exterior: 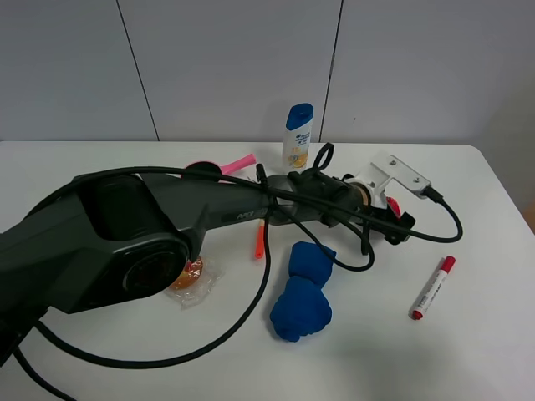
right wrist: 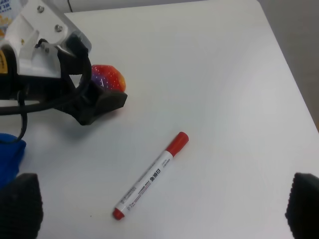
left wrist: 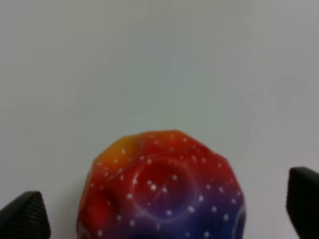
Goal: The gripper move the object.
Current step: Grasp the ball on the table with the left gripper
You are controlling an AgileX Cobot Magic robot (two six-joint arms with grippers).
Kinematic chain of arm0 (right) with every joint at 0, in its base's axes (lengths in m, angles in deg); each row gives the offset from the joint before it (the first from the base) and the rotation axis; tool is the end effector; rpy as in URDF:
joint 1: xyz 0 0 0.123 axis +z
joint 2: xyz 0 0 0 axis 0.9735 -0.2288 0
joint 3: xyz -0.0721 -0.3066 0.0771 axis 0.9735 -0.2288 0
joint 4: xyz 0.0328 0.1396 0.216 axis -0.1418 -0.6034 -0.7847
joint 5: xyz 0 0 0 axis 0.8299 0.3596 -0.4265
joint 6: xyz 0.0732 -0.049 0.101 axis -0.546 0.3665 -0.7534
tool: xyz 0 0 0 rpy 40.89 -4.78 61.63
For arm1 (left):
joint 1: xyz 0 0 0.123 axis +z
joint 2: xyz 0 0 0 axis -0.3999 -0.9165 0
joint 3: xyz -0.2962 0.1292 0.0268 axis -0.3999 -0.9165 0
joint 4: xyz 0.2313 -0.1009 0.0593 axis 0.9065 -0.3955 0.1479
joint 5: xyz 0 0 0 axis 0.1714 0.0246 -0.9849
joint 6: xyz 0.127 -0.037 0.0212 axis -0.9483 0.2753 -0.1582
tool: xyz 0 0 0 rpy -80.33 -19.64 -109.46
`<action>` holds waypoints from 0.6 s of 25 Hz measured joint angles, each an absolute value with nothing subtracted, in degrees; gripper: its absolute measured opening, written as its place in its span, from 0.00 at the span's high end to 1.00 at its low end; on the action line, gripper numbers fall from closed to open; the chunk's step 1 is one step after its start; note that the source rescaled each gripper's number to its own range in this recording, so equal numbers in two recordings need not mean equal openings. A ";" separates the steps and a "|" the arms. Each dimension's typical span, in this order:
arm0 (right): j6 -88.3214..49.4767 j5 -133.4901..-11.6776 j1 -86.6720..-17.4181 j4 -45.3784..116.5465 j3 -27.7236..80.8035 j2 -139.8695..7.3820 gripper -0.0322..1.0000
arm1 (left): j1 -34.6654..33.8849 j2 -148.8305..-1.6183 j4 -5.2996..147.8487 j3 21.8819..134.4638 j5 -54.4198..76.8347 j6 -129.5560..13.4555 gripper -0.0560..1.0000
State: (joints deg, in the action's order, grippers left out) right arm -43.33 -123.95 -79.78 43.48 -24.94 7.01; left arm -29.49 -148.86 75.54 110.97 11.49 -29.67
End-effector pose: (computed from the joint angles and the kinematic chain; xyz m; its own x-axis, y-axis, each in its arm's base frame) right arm 0.0005 0.0000 0.2620 -0.4487 0.0419 -0.8927 0.0608 0.9980 0.0163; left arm 0.3819 -0.5106 0.0850 -0.3806 0.4037 -0.8320 0.7831 0.6192 -0.0579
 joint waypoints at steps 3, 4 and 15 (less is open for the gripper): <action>-43.33 -123.95 -79.78 43.48 -24.94 7.01 0.00 | -28.88 -149.86 75.49 111.04 9.01 -29.67 0.10; -43.33 -123.95 -79.78 43.48 -24.94 7.01 0.00 | -28.88 -150.07 75.49 111.29 8.94 -29.67 0.10; -43.33 -123.95 -79.78 43.48 -24.94 7.01 0.00 | -28.83 -150.65 75.35 111.63 8.80 -25.39 0.39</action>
